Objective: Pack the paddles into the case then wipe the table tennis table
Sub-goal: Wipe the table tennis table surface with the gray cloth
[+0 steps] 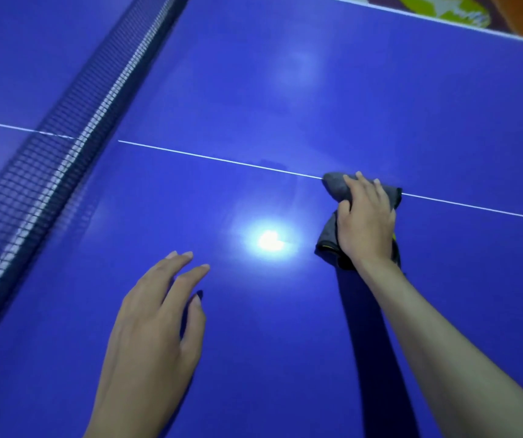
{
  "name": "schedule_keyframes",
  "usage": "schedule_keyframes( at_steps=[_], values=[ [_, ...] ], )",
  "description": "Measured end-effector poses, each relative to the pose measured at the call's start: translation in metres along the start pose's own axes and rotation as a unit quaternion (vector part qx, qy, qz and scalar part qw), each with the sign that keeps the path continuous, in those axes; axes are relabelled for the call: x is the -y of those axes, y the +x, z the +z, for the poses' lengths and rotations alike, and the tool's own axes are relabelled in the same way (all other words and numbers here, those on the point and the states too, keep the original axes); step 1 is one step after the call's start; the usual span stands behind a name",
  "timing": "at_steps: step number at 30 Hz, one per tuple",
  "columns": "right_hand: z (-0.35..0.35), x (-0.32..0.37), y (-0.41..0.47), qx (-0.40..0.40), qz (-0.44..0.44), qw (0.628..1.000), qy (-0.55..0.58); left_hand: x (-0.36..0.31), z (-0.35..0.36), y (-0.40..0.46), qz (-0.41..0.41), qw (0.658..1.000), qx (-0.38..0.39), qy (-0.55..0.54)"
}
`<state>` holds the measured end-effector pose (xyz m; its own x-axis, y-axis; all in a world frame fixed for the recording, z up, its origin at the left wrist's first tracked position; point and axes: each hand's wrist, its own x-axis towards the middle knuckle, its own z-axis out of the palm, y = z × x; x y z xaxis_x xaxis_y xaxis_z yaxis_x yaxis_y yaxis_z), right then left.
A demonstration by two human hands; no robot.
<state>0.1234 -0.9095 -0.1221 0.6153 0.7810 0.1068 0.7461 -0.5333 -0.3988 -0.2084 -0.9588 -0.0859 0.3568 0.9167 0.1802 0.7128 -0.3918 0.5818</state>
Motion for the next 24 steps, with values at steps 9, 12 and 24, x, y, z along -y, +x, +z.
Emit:
schedule_keyframes(
  at_steps=[9, 12, 24],
  values=[
    [0.069, 0.156, -0.019, 0.018, -0.061, 0.998, -0.007, 0.086, -0.086, 0.002, -0.008, 0.991, -0.124, 0.054],
    [0.091, 0.209, -0.027, 0.028, -0.085, 0.996, -0.004, 0.115, -0.109, 0.000, -0.041, 0.987, -0.129, 0.087],
    [0.128, 0.325, -0.074, 0.073, -0.158, 0.984, 0.042, 0.171, -0.146, -0.039, -0.160, 0.981, 0.046, 0.097]
  ],
)
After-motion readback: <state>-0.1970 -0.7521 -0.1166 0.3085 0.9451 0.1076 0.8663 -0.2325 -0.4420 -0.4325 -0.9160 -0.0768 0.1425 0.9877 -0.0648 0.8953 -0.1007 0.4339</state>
